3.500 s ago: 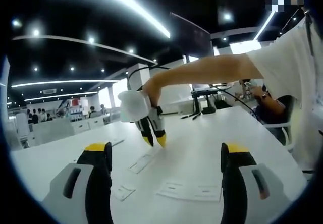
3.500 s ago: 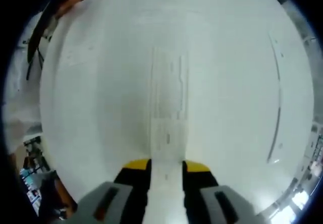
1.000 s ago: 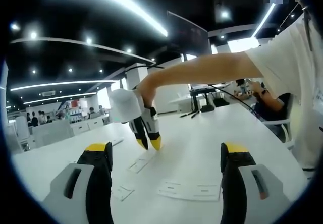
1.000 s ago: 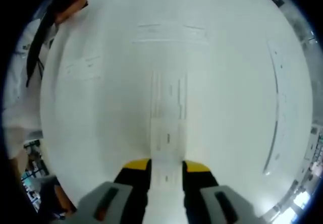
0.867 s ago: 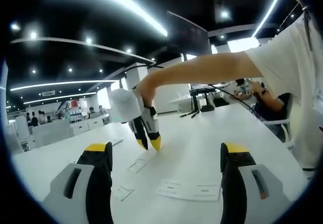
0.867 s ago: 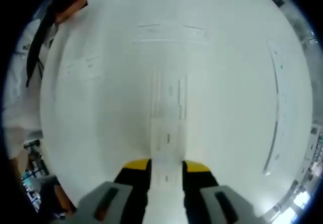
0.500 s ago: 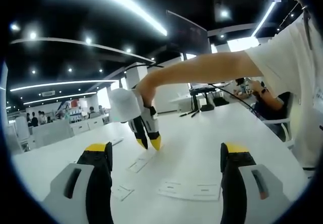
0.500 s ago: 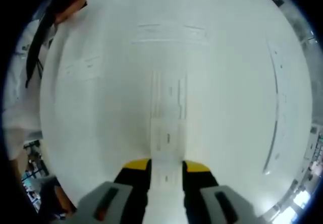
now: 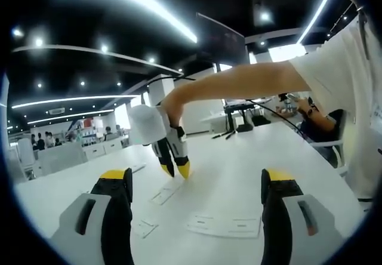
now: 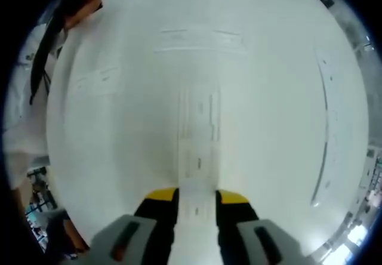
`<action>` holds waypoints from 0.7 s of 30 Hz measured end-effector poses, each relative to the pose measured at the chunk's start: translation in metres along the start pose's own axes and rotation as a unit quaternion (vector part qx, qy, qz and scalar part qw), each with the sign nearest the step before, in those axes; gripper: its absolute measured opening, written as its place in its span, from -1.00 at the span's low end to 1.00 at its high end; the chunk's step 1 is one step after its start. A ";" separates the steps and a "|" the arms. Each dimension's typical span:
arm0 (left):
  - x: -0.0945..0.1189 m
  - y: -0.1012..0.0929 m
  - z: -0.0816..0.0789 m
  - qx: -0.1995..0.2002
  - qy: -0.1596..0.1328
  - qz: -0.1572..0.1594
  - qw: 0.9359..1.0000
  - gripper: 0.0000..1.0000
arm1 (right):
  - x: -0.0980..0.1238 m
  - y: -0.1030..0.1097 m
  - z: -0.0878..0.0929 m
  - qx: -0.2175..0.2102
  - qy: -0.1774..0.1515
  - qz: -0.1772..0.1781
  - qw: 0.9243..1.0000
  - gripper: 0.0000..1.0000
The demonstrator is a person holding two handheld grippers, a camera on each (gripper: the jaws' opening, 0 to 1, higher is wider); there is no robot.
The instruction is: Locate the socket holder cover, grip the socket holder cover, clip it into the socket holder slot.
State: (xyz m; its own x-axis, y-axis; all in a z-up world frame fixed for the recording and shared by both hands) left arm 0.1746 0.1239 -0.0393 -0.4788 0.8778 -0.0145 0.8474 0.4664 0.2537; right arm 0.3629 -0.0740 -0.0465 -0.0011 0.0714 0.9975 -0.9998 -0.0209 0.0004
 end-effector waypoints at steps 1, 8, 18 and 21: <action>0.000 0.000 0.000 0.000 0.000 0.000 1.000 0.75 | 0.000 0.000 0.000 0.000 0.000 0.000 1.000 -0.47; 0.000 0.000 -0.001 0.000 -0.003 0.000 1.000 0.77 | -0.001 0.002 0.003 -0.012 0.003 -0.003 1.000 -0.41; -0.001 -0.001 0.000 0.000 -0.003 0.002 1.000 0.77 | 0.009 0.001 0.005 -0.021 -0.021 0.005 1.000 -0.29; -0.001 -0.001 0.000 0.000 -0.003 0.001 1.000 0.77 | 0.011 0.003 0.007 -0.024 -0.035 0.007 0.999 -0.26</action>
State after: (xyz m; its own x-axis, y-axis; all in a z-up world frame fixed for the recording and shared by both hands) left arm 0.1742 0.1225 -0.0394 -0.4752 0.8796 -0.0202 0.8485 0.4642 0.2539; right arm 0.3600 -0.0805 -0.0352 -0.0151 0.0017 0.9999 -0.9996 0.0258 -0.0151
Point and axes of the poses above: the point that each gripper's makers call its tool centre point, and the gripper's own axes: x roughly backward along the fingers, y roughly to its left, z roughly out of its underside, the point moved 10 cm from there along x, roughly backward along the fingers, and after that the axes turned 2 degrees about -x, right-handed, at the moved point
